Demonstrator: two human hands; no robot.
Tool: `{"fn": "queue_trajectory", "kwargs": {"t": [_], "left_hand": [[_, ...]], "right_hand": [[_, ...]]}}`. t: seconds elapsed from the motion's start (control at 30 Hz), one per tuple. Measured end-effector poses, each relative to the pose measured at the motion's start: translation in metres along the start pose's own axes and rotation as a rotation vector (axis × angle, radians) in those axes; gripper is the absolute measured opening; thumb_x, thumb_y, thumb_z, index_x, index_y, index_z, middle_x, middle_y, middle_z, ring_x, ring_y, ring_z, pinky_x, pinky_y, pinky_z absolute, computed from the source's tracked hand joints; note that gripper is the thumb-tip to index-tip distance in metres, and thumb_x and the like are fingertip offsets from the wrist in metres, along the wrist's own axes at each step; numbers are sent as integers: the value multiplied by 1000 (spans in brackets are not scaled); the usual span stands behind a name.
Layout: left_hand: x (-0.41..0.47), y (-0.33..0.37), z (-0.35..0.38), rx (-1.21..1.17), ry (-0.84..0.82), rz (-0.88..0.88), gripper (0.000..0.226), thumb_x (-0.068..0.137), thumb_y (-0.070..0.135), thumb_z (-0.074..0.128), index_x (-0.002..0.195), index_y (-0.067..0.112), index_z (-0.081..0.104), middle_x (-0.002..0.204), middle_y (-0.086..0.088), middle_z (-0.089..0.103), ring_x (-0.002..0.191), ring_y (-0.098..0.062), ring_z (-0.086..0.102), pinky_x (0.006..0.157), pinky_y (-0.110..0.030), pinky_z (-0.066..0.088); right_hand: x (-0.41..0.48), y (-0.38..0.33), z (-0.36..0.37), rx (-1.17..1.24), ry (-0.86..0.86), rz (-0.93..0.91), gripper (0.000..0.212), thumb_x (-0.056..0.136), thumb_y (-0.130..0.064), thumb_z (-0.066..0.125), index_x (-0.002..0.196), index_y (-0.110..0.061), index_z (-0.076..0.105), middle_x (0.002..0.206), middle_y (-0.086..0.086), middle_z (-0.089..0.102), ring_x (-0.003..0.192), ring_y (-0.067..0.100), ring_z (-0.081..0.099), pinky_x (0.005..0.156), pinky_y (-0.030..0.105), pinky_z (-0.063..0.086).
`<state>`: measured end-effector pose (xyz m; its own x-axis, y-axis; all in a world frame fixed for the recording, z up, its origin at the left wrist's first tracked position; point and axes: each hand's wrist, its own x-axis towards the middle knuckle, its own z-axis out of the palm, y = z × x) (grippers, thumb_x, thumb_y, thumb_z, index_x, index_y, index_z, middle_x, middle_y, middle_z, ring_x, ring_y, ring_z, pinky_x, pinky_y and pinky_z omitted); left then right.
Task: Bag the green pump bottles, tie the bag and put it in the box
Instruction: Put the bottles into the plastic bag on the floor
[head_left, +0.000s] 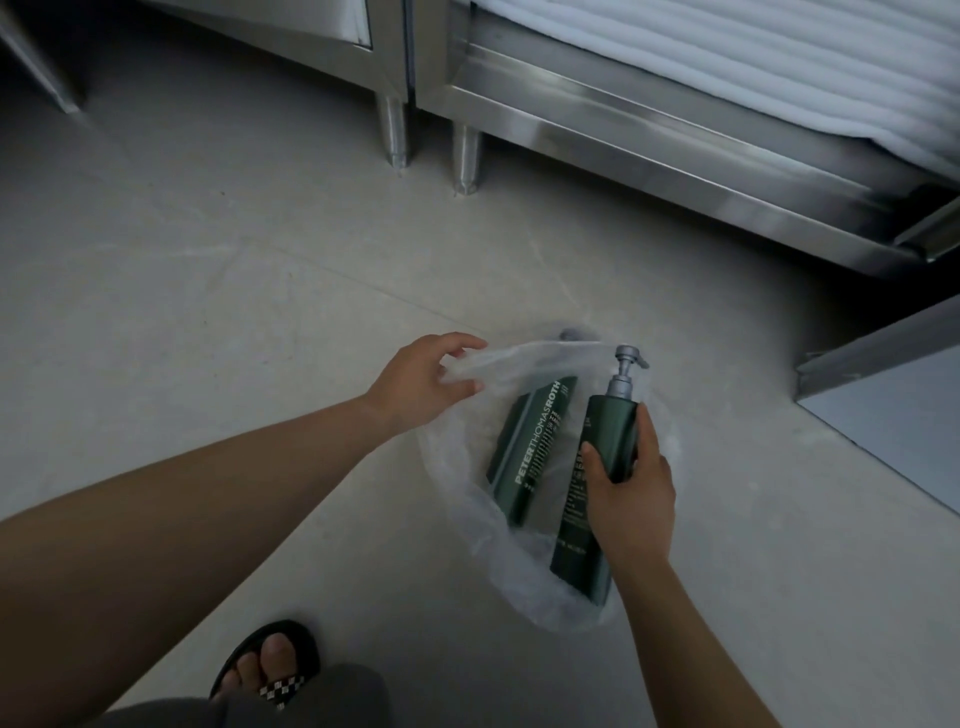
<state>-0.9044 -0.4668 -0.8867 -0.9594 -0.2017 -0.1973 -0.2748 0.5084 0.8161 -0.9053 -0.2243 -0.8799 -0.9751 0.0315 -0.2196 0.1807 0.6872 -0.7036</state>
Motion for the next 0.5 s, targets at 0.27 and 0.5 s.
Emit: {"fn": "queue_trajectory", "kwargs": {"t": [0.27, 0.5], "left_hand": [[2, 6, 9, -82, 26, -6, 16, 88, 29, 60, 104, 30, 64, 104, 0, 64, 67, -6, 58, 59, -16, 42], [0, 10, 17, -12, 36, 25, 15, 89, 25, 59, 103, 21, 65, 106, 2, 65, 77, -1, 59, 75, -12, 47]], "right_hand": [[-14, -8, 12, -31, -109, -38, 74, 87, -37, 60, 146, -41, 16, 115, 2, 51, 91, 14, 50, 83, 34, 47], [-8, 1, 5, -56, -144, 6, 72, 89, -33, 60, 147, -35, 17, 123, 9, 49, 94, 18, 50, 84, 32, 43]]}}
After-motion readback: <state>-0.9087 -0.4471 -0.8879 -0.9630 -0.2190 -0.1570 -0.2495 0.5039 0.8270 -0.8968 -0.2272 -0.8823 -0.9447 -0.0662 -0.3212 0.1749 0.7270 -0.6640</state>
